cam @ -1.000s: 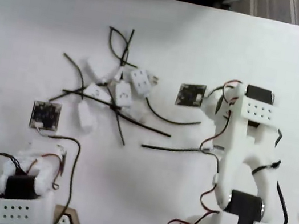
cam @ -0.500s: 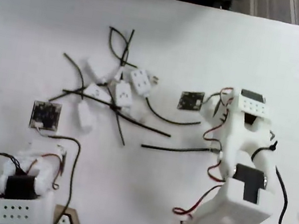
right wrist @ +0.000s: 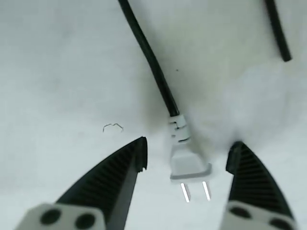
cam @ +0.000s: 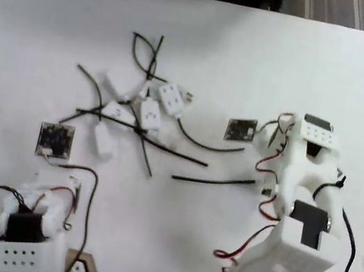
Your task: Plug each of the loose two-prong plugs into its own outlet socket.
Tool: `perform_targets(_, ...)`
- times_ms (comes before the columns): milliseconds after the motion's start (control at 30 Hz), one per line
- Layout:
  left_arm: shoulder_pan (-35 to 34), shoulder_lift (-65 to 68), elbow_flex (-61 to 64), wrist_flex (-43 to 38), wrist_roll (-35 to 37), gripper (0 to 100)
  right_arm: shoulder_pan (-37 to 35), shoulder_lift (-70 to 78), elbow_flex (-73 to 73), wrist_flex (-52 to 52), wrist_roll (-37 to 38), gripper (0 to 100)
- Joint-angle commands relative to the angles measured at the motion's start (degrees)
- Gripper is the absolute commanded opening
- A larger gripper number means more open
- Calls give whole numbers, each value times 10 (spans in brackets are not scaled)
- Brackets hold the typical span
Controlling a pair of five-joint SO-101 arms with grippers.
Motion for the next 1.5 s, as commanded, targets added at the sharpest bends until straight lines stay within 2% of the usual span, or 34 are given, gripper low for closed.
perform_targets(0, 8, -2, -2, -5, -5, 46, 8, 13, 17, -49, 6, 269)
perform_targets(133, 8, -2, -2, -5, -5, 46, 8, 25, 32, -77, 5, 238)
perform_targets(333, 8, -2, -2, -5, -5, 46, 7, 25, 33, -58, 5, 11)
perform_targets(533, 8, -2, -2, -5, -5, 46, 7, -36, 31, -7, -12, 19)
perform_targets(767, 8, -2, -2, -5, -5, 46, -23, -166, 34, 64, -104, 17)
perform_targets(900, 8, -2, -2, -5, -5, 46, -54, -192, 34, 79, -198, 17)
perform_targets(1033, 8, -2, -2, -5, -5, 46, -79, -192, 41, 41, -324, 17)
perform_targets(1267, 8, -2, -2, -5, -5, 46, -79, -192, 102, -67, -521, 17)
perform_targets(1333, 8, -2, -2, -5, -5, 46, -80, -192, 117, -80, -547, 18)
perform_targets(1467, 8, -2, -2, -5, -5, 46, -94, -189, 135, -80, -542, 41)
